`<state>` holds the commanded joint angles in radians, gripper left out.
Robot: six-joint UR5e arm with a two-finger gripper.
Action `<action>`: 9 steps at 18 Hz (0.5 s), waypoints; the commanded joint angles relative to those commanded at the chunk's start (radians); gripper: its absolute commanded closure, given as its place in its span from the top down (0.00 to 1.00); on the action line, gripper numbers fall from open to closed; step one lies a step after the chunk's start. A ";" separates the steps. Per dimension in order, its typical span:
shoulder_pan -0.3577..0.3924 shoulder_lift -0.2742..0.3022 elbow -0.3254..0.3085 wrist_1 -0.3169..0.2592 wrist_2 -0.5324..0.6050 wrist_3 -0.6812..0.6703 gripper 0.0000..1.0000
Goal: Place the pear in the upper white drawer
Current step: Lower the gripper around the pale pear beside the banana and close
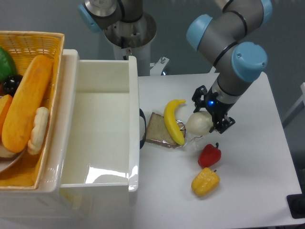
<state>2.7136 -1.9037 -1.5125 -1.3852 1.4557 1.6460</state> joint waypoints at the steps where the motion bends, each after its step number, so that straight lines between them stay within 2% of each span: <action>1: 0.000 0.000 -0.005 0.002 -0.003 0.000 0.44; 9: -0.009 0.002 0.011 0.002 -0.002 -0.074 0.44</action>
<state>2.7044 -1.9021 -1.5018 -1.3836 1.4542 1.5724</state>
